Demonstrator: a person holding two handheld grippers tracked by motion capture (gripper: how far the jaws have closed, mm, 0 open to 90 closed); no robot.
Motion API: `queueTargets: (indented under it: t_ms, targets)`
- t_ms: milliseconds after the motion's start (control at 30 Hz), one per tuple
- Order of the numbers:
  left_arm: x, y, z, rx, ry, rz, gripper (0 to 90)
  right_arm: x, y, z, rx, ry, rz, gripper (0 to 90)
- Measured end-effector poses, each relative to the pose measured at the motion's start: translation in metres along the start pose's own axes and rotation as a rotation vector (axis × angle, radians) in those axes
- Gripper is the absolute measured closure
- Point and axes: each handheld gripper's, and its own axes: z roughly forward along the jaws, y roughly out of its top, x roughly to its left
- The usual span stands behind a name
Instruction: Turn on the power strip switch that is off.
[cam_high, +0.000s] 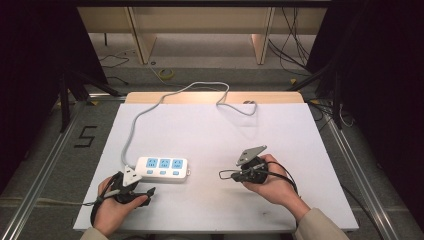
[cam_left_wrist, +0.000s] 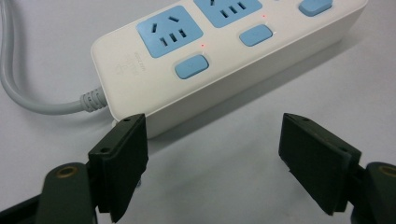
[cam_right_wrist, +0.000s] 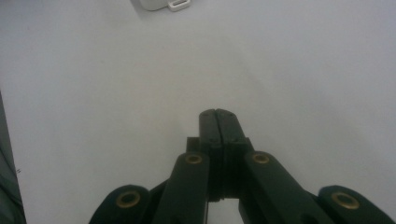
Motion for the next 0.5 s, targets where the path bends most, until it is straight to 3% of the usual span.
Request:
queueTargets:
  t_ms: [500]
  targets:
    - [0.000,0.000,0.000,0.002,0.001,0.004,23.7,0.007,0.015,0.010,-0.002,0.021,-0.012,90.0]
